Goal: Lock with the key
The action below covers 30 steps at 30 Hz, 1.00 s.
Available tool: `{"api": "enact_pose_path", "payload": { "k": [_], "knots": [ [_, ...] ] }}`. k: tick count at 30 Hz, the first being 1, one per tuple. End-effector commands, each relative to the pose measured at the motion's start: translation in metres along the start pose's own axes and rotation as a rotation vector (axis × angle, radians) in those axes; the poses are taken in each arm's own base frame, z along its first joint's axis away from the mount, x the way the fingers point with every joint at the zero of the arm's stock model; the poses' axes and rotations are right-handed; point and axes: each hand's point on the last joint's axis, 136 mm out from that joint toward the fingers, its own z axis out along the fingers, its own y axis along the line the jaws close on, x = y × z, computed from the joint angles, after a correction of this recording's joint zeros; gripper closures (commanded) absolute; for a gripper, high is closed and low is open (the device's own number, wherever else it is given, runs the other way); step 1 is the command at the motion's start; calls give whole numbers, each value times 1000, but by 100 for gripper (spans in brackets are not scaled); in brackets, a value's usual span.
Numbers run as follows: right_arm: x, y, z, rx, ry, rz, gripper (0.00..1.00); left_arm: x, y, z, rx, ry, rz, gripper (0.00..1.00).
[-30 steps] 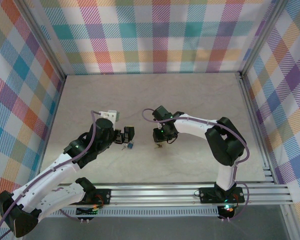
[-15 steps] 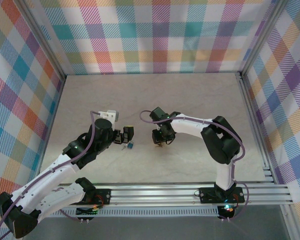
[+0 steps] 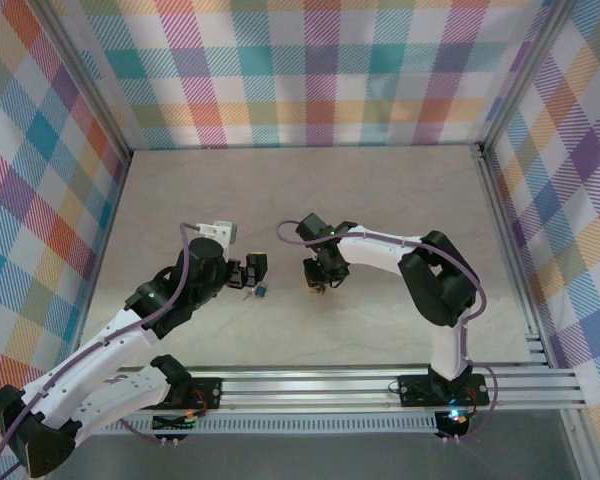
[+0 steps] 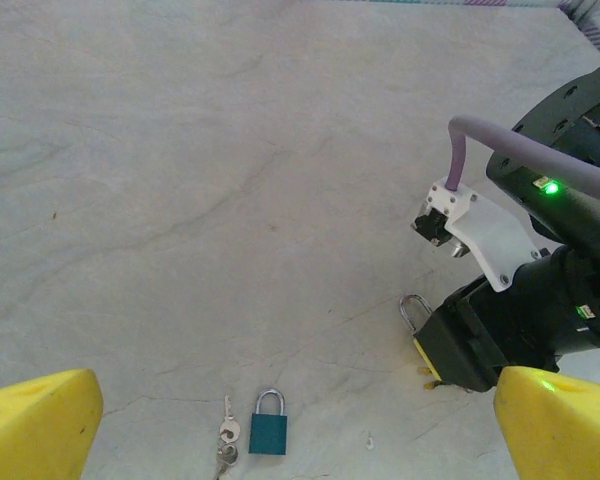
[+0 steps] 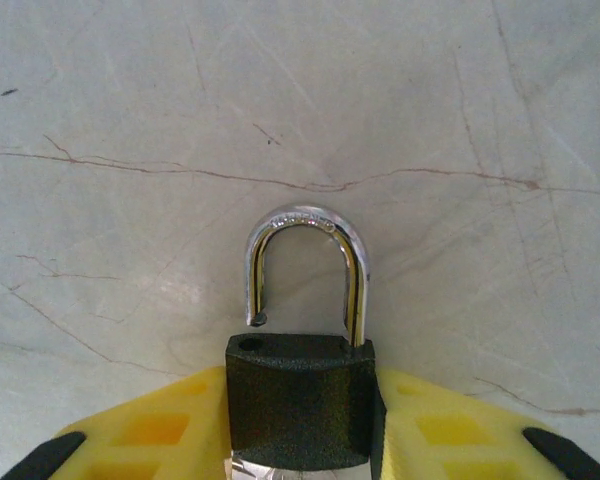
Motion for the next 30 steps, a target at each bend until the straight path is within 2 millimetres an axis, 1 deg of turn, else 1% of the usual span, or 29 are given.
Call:
{"api": "enact_pose_path", "payload": {
  "k": [1,5,9,16,21,24,28,30],
  "knots": [
    [16,-4,11,-2,39,1,66,2,6,-1,-20,-6,11,0],
    [11,15,-8,-127,-17,-3,66,0,5,-1,-16,-6,8,0],
    [9,22,-20,-221,-39,23,66,1,4,0,-11,0,3,0],
    [8,23,-25,-377,-36,101,66,3,-3,2,17,28,-24,0],
    [8,21,-32,-406,-58,105,66,-1,-14,1,65,57,-85,0],
    [9,19,-34,-433,-69,111,66,-1,-21,0,88,87,-156,0],
    [9,20,-38,-468,-94,100,66,8,-32,11,134,129,-255,0],
    [8,19,-40,-473,-106,93,65,12,-33,19,135,133,-297,0]
  ]
}}
